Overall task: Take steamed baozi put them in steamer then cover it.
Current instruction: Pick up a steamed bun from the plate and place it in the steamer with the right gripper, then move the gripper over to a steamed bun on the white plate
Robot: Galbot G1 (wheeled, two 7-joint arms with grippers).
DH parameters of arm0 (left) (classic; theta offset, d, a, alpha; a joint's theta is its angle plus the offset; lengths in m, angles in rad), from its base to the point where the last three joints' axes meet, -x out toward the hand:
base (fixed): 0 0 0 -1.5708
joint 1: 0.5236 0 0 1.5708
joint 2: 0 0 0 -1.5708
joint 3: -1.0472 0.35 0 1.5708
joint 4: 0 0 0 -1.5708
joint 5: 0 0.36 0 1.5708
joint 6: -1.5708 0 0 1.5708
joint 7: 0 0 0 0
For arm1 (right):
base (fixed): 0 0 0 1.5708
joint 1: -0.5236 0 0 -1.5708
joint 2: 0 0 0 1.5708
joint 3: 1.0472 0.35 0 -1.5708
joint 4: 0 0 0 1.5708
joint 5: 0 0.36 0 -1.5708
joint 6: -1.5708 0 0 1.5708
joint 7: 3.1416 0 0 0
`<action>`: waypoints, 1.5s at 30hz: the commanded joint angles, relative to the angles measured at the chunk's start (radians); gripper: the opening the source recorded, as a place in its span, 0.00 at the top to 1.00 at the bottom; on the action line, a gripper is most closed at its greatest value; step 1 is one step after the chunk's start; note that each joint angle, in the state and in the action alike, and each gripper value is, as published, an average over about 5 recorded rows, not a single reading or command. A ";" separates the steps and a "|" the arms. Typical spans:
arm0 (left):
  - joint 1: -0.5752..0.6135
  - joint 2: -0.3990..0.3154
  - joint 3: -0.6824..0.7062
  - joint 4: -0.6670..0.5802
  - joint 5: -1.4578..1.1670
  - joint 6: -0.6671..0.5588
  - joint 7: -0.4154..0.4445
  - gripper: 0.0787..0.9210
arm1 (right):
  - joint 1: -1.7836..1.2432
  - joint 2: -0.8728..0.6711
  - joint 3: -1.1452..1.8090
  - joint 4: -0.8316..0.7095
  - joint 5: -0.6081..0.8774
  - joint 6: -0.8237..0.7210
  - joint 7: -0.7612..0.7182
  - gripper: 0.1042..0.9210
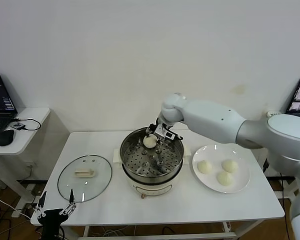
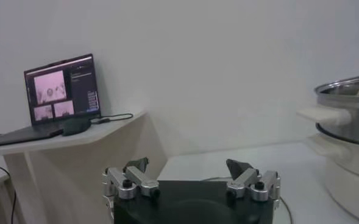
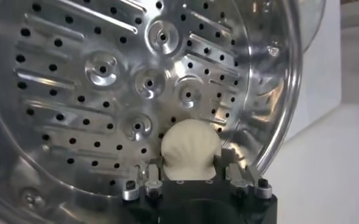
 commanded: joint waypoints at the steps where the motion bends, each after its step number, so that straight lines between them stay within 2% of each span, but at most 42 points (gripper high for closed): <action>1: 0.003 0.000 0.000 -0.003 0.002 -0.001 -0.001 0.12 | -0.022 0.013 0.010 -0.026 -0.039 0.043 0.019 0.40; 6: 0.006 0.001 0.001 -0.011 0.004 0.000 0.000 0.12 | -0.009 -0.011 0.006 0.026 0.008 0.031 0.027 0.24; 10: 0.009 0.003 0.003 -0.016 0.004 0.000 0.000 0.12 | 0.053 -0.057 -0.005 0.110 0.110 -0.015 0.009 0.14; 13: 0.010 0.006 0.003 -0.020 0.004 0.001 0.001 0.12 | 0.126 -0.126 -0.027 0.202 0.238 -0.110 -0.037 0.12; 18: 0.012 0.015 0.002 -0.029 0.002 0.002 0.002 0.12 | 0.261 -0.297 -0.078 0.388 0.465 -0.366 -0.111 0.12; 22: 0.010 0.024 -0.001 -0.034 -0.003 0.003 0.003 0.12 | 0.326 -0.445 -0.103 0.539 0.537 -0.599 -0.109 0.12; 25: 0.008 0.029 -0.002 -0.039 -0.006 0.005 0.004 0.12 | 0.345 -0.558 -0.111 0.624 0.576 -0.699 -0.107 0.12; 30: 0.007 0.037 -0.001 -0.046 -0.006 0.007 0.006 0.12 | 0.310 -0.747 -0.086 0.701 0.565 -0.756 -0.105 0.12; 34: 0.007 0.039 0.003 -0.045 -0.002 0.006 0.006 0.12 | 0.208 -0.848 -0.034 0.709 0.493 -0.753 -0.100 0.12; 39: 0.018 0.037 0.000 -0.053 0.002 0.006 0.007 0.12 | -0.006 -0.897 0.095 0.680 0.410 -0.722 -0.094 0.12; 45: 0.031 0.032 -0.011 -0.067 0.006 0.010 0.007 0.12 | -0.197 -0.875 0.236 0.607 0.292 -0.688 -0.095 0.12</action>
